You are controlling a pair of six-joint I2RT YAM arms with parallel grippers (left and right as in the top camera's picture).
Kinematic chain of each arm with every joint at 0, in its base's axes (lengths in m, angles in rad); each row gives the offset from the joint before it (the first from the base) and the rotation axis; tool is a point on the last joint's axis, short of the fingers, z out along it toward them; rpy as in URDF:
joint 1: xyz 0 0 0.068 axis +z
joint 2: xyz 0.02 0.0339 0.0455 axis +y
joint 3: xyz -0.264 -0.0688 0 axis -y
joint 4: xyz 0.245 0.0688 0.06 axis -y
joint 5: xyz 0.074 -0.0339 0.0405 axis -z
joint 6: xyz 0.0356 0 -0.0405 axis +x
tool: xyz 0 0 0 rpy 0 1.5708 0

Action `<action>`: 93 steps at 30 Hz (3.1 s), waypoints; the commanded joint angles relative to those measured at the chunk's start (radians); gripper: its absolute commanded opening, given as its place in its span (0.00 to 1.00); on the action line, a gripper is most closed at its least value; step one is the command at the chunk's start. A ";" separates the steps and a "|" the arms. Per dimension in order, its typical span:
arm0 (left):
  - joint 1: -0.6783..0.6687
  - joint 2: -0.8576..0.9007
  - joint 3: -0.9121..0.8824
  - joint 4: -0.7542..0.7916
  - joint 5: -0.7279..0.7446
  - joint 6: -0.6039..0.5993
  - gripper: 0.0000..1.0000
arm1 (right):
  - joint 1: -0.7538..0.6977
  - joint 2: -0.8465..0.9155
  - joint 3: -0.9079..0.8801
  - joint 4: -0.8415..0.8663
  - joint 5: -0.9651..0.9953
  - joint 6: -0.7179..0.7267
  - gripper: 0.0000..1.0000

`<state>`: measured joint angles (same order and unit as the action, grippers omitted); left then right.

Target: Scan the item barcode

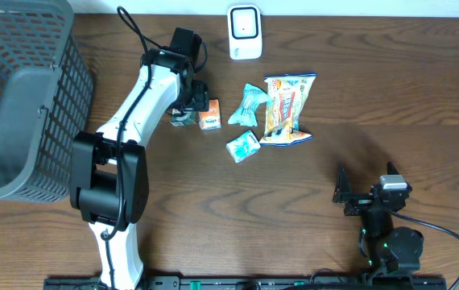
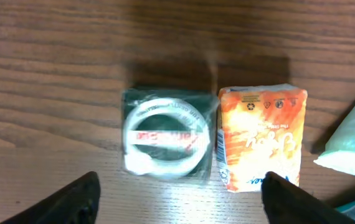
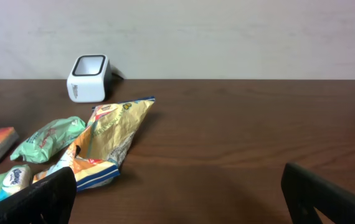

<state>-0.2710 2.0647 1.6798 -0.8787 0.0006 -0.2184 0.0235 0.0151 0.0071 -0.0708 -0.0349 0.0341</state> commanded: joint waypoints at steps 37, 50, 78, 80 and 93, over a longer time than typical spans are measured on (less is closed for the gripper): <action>0.248 -0.593 -0.067 -0.519 -0.010 -0.240 0.98 | -0.005 0.000 -0.001 -0.002 0.004 0.010 0.99; 0.248 -0.593 -0.067 -0.519 -0.010 -0.240 0.98 | -0.003 0.000 -0.001 0.417 -0.323 0.313 0.99; 0.248 -0.593 -0.067 -0.519 -0.010 -0.240 0.98 | -0.003 0.804 0.735 0.439 -0.682 0.120 0.99; 0.248 -0.593 -0.067 -0.519 -0.010 -0.240 0.98 | -0.003 0.904 0.833 0.338 -0.758 0.108 0.99; 0.248 -0.593 -0.067 -0.519 -0.010 -0.240 0.98 | -0.003 1.312 1.102 -0.040 -1.019 0.108 0.99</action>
<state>-0.0242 1.4662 1.6123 -1.3918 -0.0029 -0.4492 0.0227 1.2892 1.0859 -0.0975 -0.9562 0.1486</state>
